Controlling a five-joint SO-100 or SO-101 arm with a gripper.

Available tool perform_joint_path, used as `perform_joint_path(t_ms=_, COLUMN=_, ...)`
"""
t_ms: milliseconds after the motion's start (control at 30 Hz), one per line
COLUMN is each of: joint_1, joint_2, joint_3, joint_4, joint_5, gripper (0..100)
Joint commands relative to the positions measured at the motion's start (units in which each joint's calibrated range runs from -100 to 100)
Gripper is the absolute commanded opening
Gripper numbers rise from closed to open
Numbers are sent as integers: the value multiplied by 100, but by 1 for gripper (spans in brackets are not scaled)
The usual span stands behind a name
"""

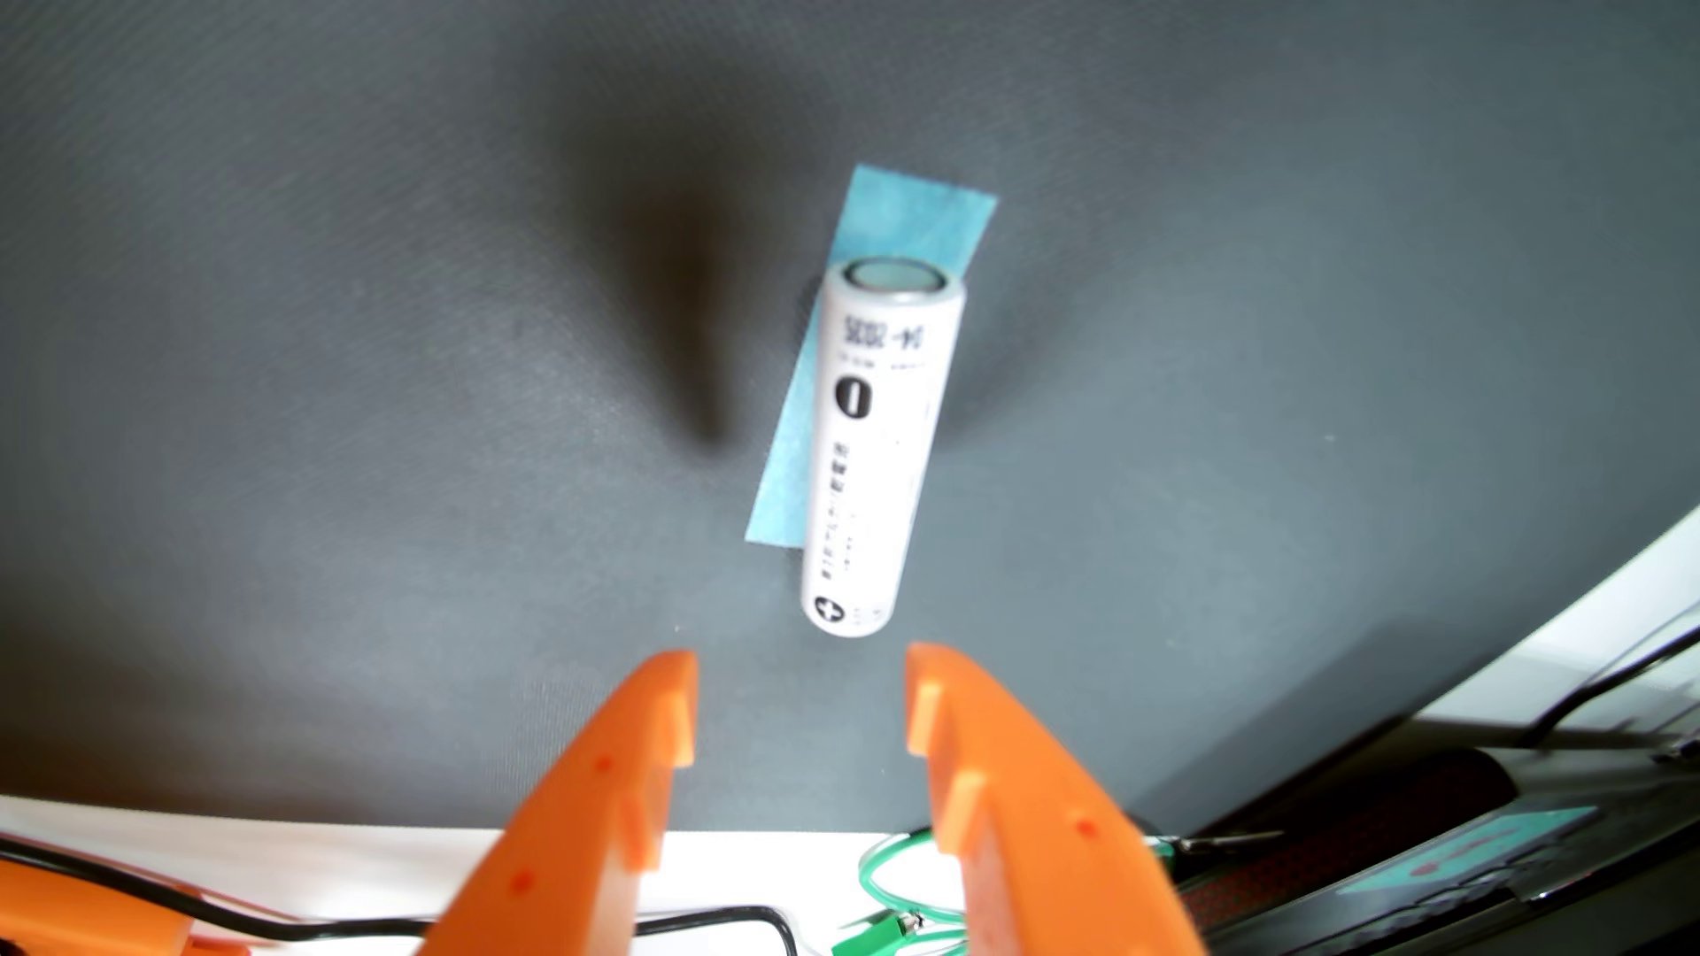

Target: Insert Battery

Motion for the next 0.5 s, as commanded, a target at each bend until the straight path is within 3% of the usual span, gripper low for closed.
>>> perform_joint_path(t_ms=0, joint_1=25, joint_2=8, joint_3=-296, joint_4=-24, joint_5=29, gripper=14)
perform_joint_path(t_ms=467, joint_1=25, joint_2=634, joint_3=-764, joint_4=-32, joint_5=117, gripper=14)
